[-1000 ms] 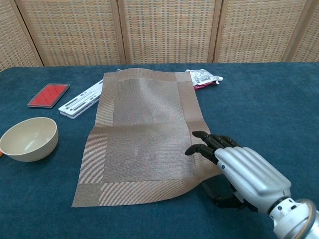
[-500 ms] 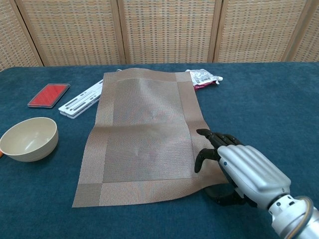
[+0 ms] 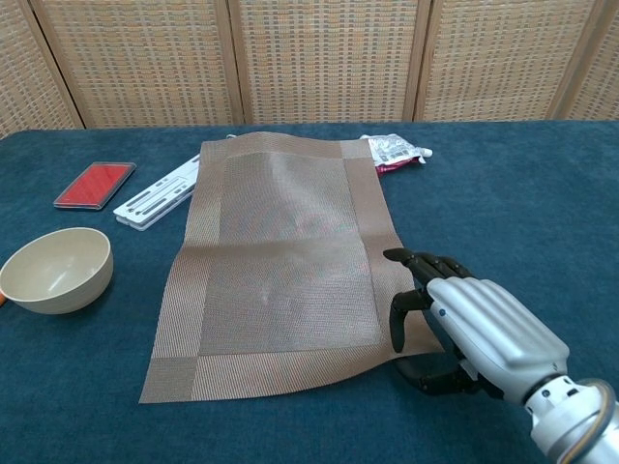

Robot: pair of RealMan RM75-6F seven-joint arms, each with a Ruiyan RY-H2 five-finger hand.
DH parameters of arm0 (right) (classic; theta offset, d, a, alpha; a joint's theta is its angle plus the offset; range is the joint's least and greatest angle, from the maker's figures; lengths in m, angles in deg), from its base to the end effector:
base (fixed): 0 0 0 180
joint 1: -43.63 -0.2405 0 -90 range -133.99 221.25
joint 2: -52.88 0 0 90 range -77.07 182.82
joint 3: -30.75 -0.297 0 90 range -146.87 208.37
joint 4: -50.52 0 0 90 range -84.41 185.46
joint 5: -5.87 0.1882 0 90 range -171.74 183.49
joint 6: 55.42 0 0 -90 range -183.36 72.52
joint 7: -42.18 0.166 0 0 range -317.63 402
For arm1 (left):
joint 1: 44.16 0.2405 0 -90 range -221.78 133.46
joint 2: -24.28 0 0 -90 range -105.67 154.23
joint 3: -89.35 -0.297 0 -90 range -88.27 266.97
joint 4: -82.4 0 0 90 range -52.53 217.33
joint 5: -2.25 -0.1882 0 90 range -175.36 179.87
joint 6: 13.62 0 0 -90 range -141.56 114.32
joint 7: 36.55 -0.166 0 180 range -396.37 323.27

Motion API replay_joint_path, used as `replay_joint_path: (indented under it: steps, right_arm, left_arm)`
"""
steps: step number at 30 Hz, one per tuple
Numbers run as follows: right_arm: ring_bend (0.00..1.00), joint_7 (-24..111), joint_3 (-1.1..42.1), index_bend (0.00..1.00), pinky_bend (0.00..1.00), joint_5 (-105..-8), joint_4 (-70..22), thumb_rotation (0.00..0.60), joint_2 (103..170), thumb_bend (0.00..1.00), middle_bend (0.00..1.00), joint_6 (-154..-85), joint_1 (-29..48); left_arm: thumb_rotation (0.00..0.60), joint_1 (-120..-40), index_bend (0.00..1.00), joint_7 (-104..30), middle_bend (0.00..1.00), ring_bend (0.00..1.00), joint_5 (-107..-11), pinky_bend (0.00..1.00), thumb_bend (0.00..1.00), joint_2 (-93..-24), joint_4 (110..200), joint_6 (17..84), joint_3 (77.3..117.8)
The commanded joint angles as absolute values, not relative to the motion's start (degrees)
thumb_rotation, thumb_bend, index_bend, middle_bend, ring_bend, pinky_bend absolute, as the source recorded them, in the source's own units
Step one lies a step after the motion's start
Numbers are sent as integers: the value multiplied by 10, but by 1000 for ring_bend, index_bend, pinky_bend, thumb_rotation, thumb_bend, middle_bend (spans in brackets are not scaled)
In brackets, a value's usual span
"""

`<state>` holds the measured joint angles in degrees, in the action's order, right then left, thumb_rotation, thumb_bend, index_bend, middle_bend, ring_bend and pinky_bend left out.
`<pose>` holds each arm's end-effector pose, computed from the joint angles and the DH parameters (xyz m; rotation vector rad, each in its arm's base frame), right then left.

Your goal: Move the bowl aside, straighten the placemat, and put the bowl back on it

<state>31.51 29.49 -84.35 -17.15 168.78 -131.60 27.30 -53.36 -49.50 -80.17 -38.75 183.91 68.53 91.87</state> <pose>-0.1971 -0.2305 -0.1134 1.6535 -1.0762 1.2086 -0.3066 0.2240 0.1843 -1.4617 -0.8613 -0.8361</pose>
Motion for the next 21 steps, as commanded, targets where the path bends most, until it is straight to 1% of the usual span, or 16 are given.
replay_joint_path:
  steps: [1, 7, 13, 21]
  right_arm:
    - [0, 314, 295, 638, 0, -843, -174, 600, 1686, 573, 122, -1317, 273]
    - [0, 314, 297, 641, 0, -845, -181, 600, 1682, 572, 124, -1322, 274]
    - [0, 310, 300, 667, 0, -849, -188, 600, 1676, 570, 145, -1329, 276]
    - [0, 301, 302, 689, 0, -861, -223, 600, 1639, 567, 152, -1351, 282]
  left_arm:
    - [600, -534, 20, -496, 0, 0, -802, 0, 178, -388, 1839, 685, 919]
    - [600, -534, 29, -497, 0, 0, -802, 0, 178, -387, 1840, 683, 918]
    - [600, -533, 29, -497, 0, 0, -802, 0, 178, -387, 1840, 683, 919]
    - [600, -534, 29, -500, 0, 0, -803, 0, 178, -388, 1841, 680, 918]
